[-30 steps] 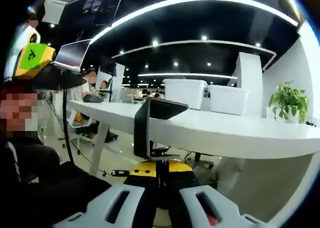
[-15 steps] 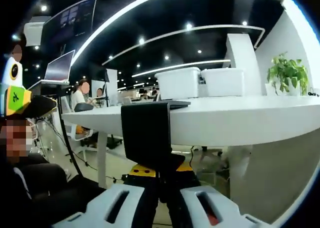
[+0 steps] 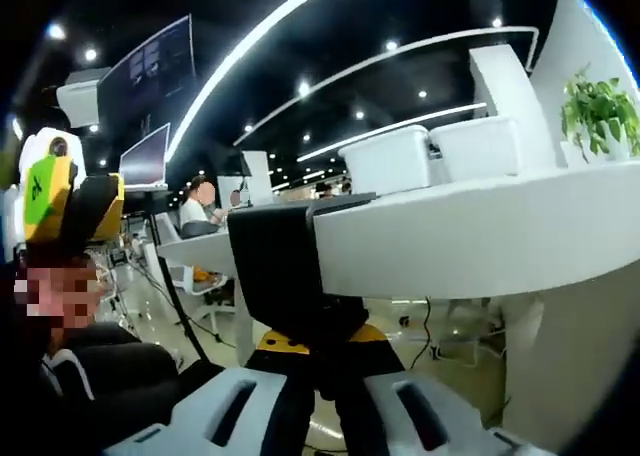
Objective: Clamp the fixed fixture on the desktop, loosen the retaining clip, secure it to the edge of the desk, and tighten the retaining clip.
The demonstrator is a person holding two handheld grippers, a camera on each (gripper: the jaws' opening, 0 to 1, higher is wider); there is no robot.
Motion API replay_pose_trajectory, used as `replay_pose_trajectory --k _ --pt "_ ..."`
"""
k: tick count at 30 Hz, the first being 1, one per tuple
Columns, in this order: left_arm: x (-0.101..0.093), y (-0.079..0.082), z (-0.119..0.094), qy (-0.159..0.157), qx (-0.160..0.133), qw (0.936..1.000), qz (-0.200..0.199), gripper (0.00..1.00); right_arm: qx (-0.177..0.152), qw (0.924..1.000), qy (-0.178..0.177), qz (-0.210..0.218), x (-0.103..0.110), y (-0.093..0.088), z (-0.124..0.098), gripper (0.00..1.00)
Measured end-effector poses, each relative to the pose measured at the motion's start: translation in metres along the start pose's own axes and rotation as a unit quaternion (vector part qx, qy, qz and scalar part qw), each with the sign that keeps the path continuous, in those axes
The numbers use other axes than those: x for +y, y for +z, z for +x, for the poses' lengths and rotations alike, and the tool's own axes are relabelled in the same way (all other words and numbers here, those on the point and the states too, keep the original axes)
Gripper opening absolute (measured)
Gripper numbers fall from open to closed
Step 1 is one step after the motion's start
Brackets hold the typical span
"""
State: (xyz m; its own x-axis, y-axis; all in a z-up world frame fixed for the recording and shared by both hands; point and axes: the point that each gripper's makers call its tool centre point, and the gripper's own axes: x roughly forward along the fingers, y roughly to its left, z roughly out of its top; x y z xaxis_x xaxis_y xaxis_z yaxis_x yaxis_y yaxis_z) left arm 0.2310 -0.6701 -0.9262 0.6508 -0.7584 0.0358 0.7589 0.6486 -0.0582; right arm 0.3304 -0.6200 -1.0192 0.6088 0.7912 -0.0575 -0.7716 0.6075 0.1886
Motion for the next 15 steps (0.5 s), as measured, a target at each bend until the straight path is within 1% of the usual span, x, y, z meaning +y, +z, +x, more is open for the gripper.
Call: replay_pose_trajectory --k 1,2,3,5,6,9,11,13,15 --pt "0.002 -0.001 0.003 0.0 0.002 1.0 -0.004 0.07 0.001 1.0 0.004 -0.008 -0.002 0.001 0.0 0.05" --pt "0.003 -0.004 0.007 -0.005 0.01 0.9999 -0.003 0.07 0.01 0.9996 0.01 -0.023 -0.004 0.0 -0.002 0.05" --pt "0.005 -0.006 0.009 -0.004 0.012 0.9999 -0.001 0.07 0.02 0.9995 0.008 -0.024 -0.009 -0.002 -0.004 0.06" --pt "0.007 -0.007 0.011 -0.004 0.012 0.9999 0.003 0.07 0.018 0.9997 0.019 -0.004 -0.009 -0.001 -0.006 0.06" --pt "0.009 -0.007 0.012 -0.003 0.01 0.9999 0.0 0.07 0.018 0.9997 0.019 -0.002 -0.009 -0.001 -0.006 0.06" --pt "0.018 -0.013 0.018 0.0 0.01 0.9999 -0.003 0.07 0.017 0.9998 0.011 0.007 -0.011 -0.002 -0.003 0.07" --pt "0.023 -0.016 0.022 0.004 0.015 0.9999 -0.002 0.07 0.015 0.9998 0.004 0.011 -0.015 -0.002 -0.002 0.09" --pt "0.026 -0.021 0.023 0.007 0.026 0.9995 0.019 0.07 0.014 0.9998 -0.001 0.015 -0.016 -0.002 -0.003 0.1" --pt "0.027 -0.02 0.025 0.008 0.026 0.9993 0.027 0.07 0.012 0.9998 -0.002 0.015 -0.015 -0.002 -0.003 0.1"
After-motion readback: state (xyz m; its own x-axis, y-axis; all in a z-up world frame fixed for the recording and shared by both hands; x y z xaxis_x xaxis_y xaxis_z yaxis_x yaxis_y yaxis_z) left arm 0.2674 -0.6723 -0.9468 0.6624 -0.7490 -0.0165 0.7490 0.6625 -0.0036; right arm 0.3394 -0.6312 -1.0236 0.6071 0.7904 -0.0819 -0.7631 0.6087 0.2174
